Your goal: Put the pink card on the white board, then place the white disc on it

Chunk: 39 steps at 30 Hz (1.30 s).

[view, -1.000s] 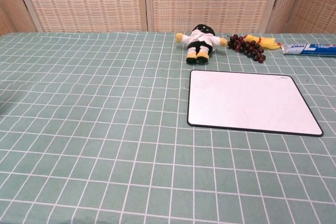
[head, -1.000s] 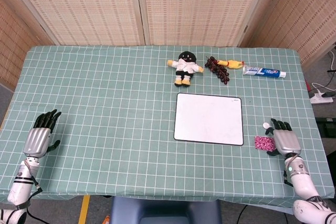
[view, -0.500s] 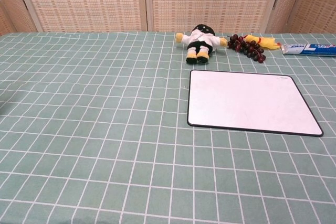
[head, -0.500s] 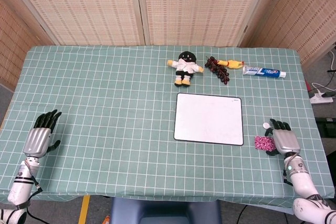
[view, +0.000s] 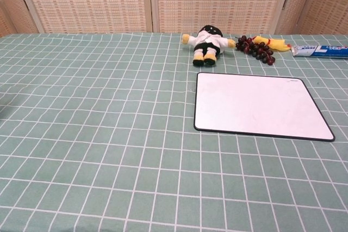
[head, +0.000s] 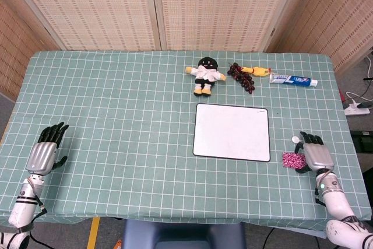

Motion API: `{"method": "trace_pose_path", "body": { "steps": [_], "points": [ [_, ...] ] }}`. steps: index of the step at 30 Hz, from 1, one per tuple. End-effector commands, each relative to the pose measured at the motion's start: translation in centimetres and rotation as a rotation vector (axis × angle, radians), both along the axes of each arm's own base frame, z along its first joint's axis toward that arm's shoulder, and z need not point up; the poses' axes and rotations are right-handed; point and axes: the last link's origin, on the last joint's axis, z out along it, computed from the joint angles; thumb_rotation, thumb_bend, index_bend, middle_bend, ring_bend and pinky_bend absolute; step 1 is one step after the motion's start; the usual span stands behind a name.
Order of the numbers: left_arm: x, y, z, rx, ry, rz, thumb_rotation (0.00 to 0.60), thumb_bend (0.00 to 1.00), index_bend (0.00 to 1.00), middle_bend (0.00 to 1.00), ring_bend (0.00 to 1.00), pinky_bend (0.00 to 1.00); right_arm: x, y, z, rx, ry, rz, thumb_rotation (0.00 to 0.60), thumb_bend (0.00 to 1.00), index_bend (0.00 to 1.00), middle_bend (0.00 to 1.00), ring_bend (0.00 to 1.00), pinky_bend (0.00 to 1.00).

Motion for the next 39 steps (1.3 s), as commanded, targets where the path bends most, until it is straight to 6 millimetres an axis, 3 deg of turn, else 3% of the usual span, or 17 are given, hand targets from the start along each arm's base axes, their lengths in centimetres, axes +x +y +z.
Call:
{"method": "trace_pose_path", "body": {
  "steps": [1,9,12,15,17,19,27,35,39],
  "points": [
    [0.0,0.0,0.0,0.000,-0.001,0.001,0.600,0.22,0.00,0.00,0.00,0.00,0.1,0.0,0.1,-0.004,-0.002,0.003,0.600,0.00,0.46,0.00,0.00,0.00],
    [0.0,0.0,0.0,-0.001,0.001,0.001,0.600,0.22,0.00,0.00,0.00,0.00,2.5,-0.8,1.0,-0.053,-0.085,0.077,0.600,0.01,0.46,0.00,0.00,0.00],
    [0.0,0.0,0.1,0.003,0.004,0.001,0.600,0.22,0.00,0.00,0.00,0.00,4.7,-2.5,1.2,-0.057,-0.115,0.143,0.600,0.03,0.46,0.00,0.00,0.00],
    [-0.1,0.0,0.2,0.005,0.004,0.001,0.600,0.22,0.00,0.00,0.00,0.00,5.2,-3.1,1.3,-0.053,-0.113,0.158,0.600,0.03,0.46,0.00,0.00,0.00],
    [-0.1,0.0,0.3,0.011,0.001,0.001,0.600,0.22,0.00,0.00,0.00,0.00,7.2,-5.0,1.2,-0.052,-0.111,0.203,0.600,0.03,0.46,0.00,0.00,0.00],
    [-0.1,0.0,0.5,0.019,-0.003,0.002,0.600,0.22,0.00,0.00,0.00,0.00,9.1,-7.9,0.2,-0.022,-0.095,0.233,0.600,0.03,0.47,0.00,0.00,0.00],
    [-0.3,0.1,1.3,0.035,-0.028,0.010,0.600,0.22,0.00,0.00,0.00,0.00,11.3,-11.6,-2.9,0.026,-0.080,0.225,0.600,0.03,0.47,0.00,0.00,0.00],
    [-0.3,0.1,1.5,0.038,-0.032,0.013,0.600,0.22,0.00,0.00,0.00,0.00,12.9,-12.7,-6.2,0.053,-0.154,0.210,0.600,0.03,0.45,0.00,0.00,0.00],
    [-0.3,0.1,1.5,0.039,-0.029,0.010,0.600,0.22,0.00,0.00,0.00,0.00,13.9,-12.6,-6.9,0.058,-0.176,0.229,0.600,0.03,0.45,0.00,0.00,0.00]
  ]
}}
